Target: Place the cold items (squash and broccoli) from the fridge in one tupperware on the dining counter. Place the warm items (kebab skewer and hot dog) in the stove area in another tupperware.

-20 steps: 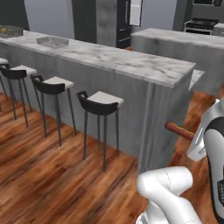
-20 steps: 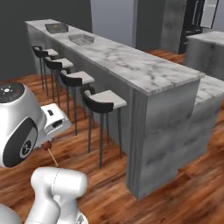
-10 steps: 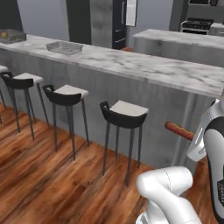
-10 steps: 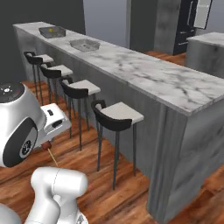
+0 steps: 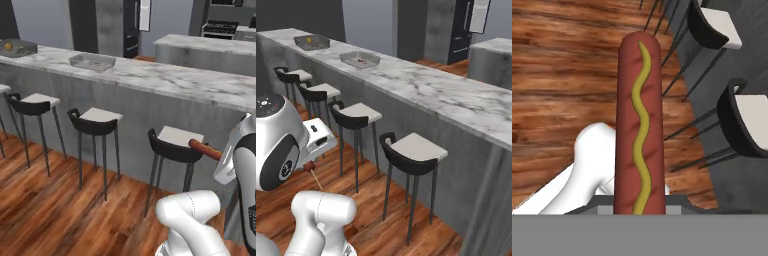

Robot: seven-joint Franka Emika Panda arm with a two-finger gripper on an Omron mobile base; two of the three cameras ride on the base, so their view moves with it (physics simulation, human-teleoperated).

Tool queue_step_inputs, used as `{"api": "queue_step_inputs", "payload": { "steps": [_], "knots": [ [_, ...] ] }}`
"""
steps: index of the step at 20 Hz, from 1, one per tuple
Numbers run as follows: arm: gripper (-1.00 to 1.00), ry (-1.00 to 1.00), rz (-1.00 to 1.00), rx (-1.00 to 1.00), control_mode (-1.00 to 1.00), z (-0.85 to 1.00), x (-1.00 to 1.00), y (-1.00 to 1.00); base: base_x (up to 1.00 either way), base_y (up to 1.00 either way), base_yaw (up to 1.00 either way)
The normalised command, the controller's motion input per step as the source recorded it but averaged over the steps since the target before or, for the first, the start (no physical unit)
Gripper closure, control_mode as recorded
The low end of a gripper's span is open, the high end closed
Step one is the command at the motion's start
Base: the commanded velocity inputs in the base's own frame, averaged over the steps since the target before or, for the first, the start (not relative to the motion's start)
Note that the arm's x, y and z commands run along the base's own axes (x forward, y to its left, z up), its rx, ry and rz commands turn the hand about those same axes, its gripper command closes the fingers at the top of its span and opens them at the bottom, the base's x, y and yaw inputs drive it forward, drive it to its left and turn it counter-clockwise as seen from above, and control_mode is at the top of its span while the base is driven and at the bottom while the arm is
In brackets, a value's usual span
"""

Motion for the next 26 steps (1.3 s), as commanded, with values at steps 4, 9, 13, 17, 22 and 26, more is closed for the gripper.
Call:
{"api": "queue_step_inputs", "payload": {
  "steps": [4, 9, 13, 17, 22, 26],
  "knots": [
    [1.00, 0.00, 0.00, 0.00, 1.00, 0.00, 0.00, 0.00, 0.71, 1.00, -0.22],
    [1.00, 0.00, 0.00, 0.00, 1.00, 0.00, 0.00, 0.00, 0.71, 1.00, -0.23],
    [1.00, 0.00, 0.00, 0.00, 1.00, 0.00, 0.00, 0.00, 0.71, 1.00, -0.21],
    [1.00, 0.00, 0.00, 0.00, 1.00, 0.00, 0.00, 0.00, 0.81, 0.99, -0.28],
    [1.00, 0.00, 0.00, 0.00, 1.00, 0.00, 0.00, 0.00, 0.97, 0.73, -0.45],
    [1.00, 0.00, 0.00, 0.00, 1.00, 0.00, 0.00, 0.00, 0.88, 0.74, -0.45]
  ]
}}
